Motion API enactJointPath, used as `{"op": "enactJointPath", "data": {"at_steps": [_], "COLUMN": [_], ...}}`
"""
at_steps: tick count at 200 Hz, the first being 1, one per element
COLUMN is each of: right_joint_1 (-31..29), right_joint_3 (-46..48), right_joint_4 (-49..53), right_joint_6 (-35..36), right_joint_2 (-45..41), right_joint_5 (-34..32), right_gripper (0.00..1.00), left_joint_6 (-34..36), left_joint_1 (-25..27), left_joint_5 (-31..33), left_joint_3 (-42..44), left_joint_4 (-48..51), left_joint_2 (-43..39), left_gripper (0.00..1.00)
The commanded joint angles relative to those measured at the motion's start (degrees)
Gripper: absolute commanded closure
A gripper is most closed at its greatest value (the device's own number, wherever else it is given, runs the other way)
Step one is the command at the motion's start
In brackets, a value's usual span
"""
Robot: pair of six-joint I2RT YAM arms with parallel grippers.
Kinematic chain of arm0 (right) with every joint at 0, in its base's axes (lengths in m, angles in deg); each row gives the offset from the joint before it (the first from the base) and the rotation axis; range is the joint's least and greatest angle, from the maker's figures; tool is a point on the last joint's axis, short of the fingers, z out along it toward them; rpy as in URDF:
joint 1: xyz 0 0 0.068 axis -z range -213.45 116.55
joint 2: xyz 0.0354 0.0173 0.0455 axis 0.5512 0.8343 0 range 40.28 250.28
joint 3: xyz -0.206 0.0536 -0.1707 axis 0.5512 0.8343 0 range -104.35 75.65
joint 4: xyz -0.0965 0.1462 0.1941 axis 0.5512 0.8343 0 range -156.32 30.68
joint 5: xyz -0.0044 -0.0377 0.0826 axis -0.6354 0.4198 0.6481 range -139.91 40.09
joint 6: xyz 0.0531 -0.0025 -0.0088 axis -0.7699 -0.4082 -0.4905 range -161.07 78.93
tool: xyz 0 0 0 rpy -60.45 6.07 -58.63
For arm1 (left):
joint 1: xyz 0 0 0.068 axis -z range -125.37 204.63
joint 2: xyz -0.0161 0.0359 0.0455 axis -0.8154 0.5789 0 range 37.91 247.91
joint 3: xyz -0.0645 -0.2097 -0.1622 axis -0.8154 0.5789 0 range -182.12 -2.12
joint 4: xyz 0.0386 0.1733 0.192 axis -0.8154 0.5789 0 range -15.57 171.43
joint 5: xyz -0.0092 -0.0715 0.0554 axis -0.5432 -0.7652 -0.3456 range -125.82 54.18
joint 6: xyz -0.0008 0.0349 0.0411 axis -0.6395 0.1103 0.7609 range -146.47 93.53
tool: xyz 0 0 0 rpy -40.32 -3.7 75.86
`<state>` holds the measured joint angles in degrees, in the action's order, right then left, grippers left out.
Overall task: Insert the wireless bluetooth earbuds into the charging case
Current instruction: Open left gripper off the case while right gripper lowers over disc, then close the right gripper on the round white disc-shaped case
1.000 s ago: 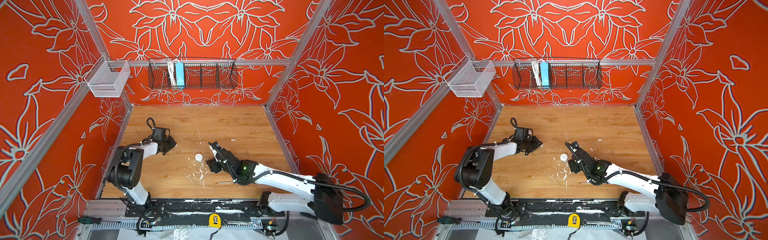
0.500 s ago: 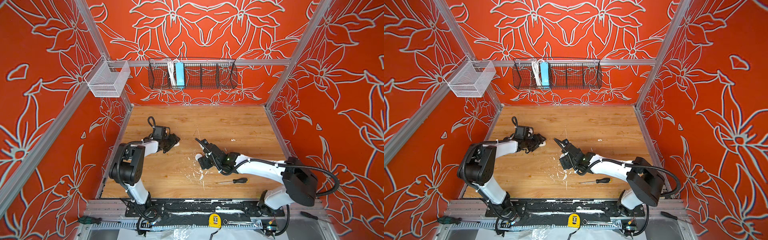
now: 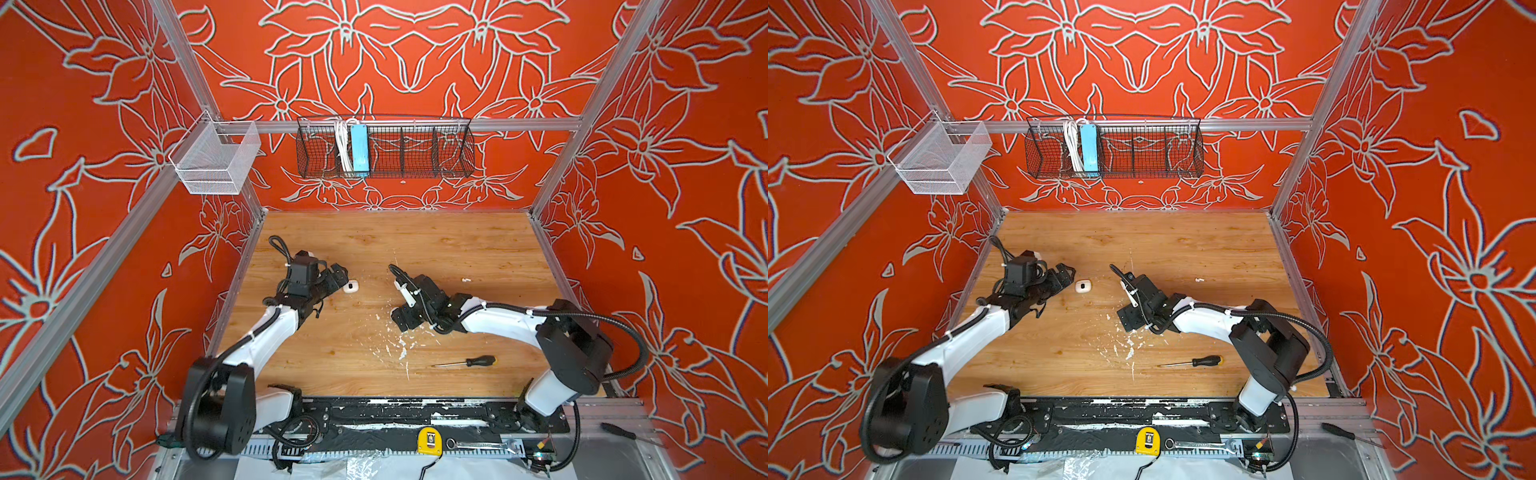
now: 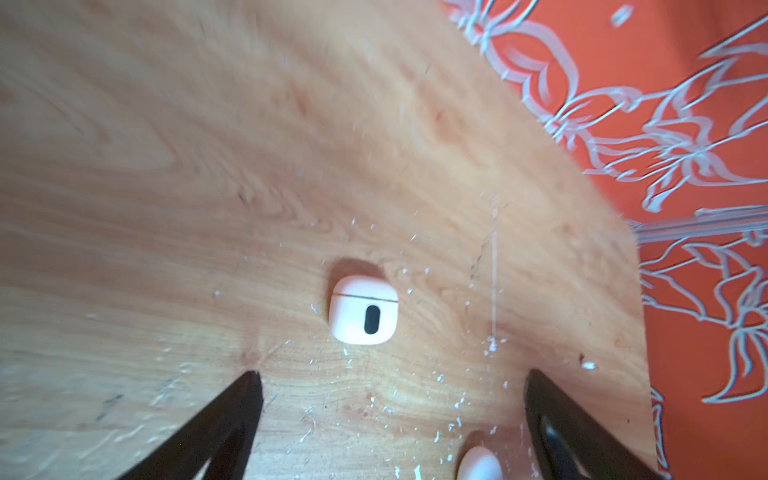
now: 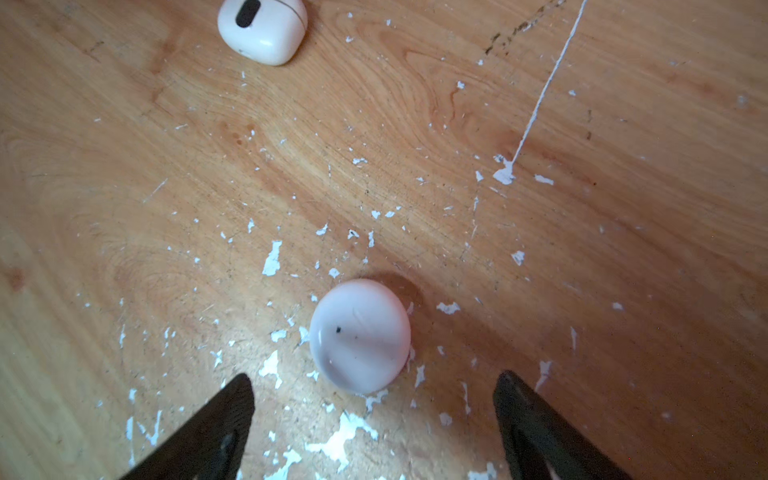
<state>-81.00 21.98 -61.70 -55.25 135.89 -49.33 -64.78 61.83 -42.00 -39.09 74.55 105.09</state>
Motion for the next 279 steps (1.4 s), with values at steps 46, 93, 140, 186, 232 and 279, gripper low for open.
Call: {"op": "enactJointPath", "data": {"at_steps": [46, 93, 140, 186, 232, 279], "right_joint_1": [0.3, -0.3, -1.8, -3.2, -4.4, -5.8], "right_joint_3": [-3.6, -1.5, -0.1, -0.3, -3.8, -8.2], "right_joint_4": [0.6, 0.7, 1.8, 4.1, 5.6, 7.0], "right_joint_6": [2.0, 2.0, 1.3, 0.8, 0.5, -0.4], "right_joint_2": [5.6, 5.5, 2.9, 1.1, 5.3, 10.0], "right_joint_5": [8.1, 9.3, 8.6, 2.2, -0.9, -3.3], "right_gripper": [0.16, 0.26, 0.37, 0.37, 0.2, 0.24], "left_joint_6": [3.6, 3.8, 3.9, 3.9, 3.9, 3.9], "left_joint_1": [2.8, 2.9, 2.9, 2.9, 2.9, 2.9], "left_joint_5": [5.5, 4.9, 5.2, 4.9, 4.7, 4.7], "left_joint_3": [3.7, 1.8, 1.9, 1.9, 1.8, 2.0], "left_joint_4": [-4.3, -3.0, -3.1, -3.2, -3.1, -3.2], "left_joint_2": [-7.0, -3.9, -3.9, -3.8, -4.0, -4.7], "left_gripper": [0.03, 0.03, 0.03, 0.03, 0.03, 0.03]}}
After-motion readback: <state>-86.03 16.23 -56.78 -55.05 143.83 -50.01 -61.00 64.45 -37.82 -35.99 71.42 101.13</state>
